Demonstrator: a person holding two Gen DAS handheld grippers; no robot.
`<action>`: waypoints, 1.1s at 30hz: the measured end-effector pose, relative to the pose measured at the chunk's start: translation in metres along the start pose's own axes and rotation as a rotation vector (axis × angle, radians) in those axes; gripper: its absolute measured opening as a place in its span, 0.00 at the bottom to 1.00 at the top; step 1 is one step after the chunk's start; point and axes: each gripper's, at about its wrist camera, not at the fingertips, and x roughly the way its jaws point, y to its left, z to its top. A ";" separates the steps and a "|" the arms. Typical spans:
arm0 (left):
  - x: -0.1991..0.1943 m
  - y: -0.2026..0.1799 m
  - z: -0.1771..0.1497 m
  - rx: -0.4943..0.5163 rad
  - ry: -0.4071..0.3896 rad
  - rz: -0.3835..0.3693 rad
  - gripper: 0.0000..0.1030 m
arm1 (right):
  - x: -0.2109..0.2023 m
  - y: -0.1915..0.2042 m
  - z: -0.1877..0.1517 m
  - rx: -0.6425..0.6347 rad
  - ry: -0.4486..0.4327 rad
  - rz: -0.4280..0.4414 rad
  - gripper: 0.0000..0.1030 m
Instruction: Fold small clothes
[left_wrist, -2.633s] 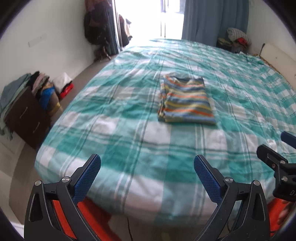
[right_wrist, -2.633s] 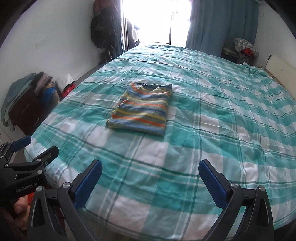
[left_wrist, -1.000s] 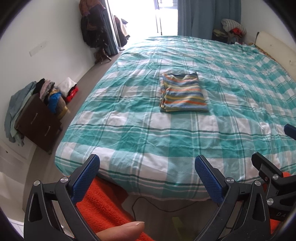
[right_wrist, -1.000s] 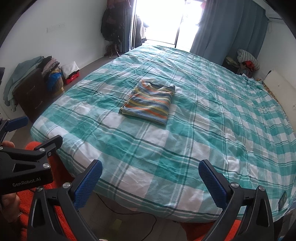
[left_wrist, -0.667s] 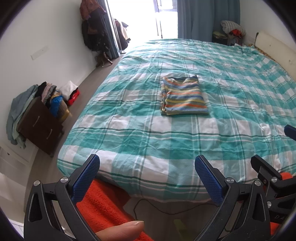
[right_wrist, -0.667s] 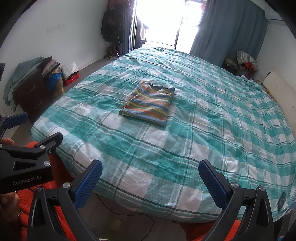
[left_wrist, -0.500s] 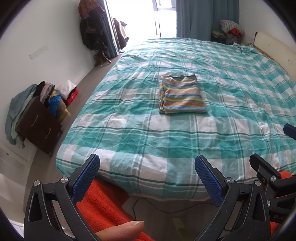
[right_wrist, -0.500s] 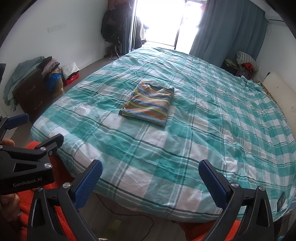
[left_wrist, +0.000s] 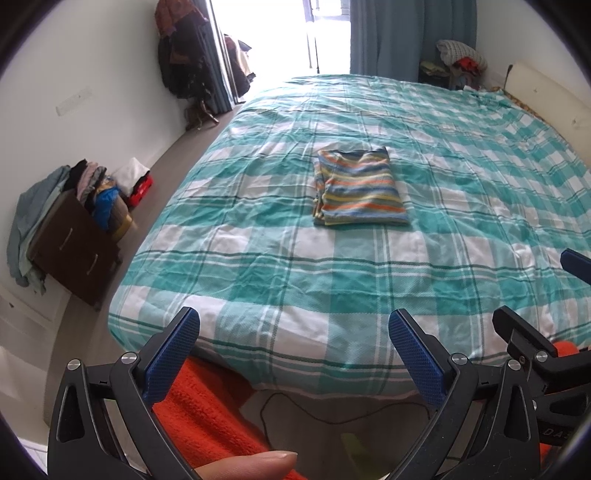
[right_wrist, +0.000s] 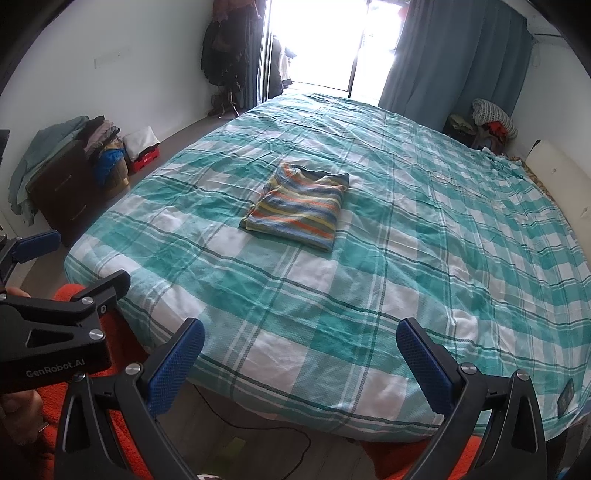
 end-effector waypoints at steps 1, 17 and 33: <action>0.000 0.000 0.000 -0.001 0.002 -0.002 0.99 | 0.000 0.001 0.000 0.002 0.000 0.000 1.00; 0.002 0.001 -0.001 -0.006 0.004 -0.007 0.99 | 0.002 0.003 0.003 0.013 0.004 0.008 1.00; -0.002 -0.002 0.001 -0.015 -0.009 -0.002 0.99 | 0.004 0.002 0.004 0.026 0.004 0.017 1.00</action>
